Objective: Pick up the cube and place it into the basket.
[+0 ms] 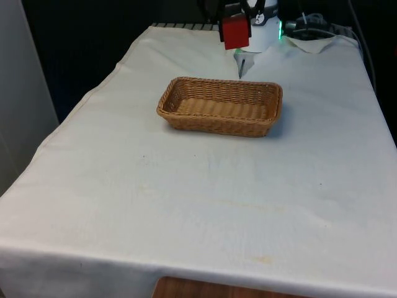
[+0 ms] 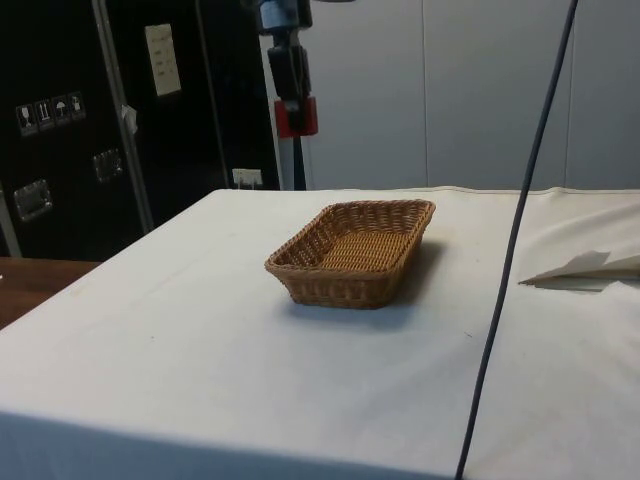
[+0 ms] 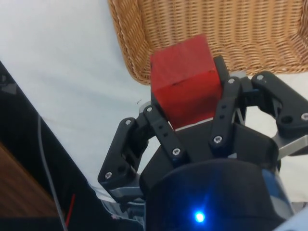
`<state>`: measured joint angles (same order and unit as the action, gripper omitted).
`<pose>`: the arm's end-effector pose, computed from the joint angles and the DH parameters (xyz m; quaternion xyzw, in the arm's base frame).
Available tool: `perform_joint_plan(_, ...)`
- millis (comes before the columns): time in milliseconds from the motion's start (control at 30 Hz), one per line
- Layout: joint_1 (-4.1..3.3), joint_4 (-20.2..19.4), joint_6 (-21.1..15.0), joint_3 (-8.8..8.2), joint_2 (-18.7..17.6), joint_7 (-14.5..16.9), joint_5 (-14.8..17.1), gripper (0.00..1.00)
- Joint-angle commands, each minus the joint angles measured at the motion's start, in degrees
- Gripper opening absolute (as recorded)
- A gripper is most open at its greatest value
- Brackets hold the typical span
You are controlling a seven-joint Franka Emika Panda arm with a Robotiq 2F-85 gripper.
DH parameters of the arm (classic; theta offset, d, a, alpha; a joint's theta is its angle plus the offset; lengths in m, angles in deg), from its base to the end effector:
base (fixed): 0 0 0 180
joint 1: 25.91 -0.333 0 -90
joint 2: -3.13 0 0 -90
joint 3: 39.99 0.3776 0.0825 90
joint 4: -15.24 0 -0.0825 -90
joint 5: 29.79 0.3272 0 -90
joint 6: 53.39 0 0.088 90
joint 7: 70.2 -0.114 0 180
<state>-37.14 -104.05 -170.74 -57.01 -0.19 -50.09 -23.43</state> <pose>0.4997 -0.0412 0.4782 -0.9935 -0.0968 0.0343 0.0485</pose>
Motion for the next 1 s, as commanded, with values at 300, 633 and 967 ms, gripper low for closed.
perform_joint_plan(300, 0.06, -5.5, -2.7, -0.23, 3.5, -0.6, -0.5, 0.0)
perform_joint_plan(633, 0.17, -10.2, -4.5, -0.63, 6.0, -0.7, -0.5, 0.0)
perform_joint_plan(967, 0.29, -14.3, -6.5, -0.86, 7.8, -1.3, -0.4, 0.0)
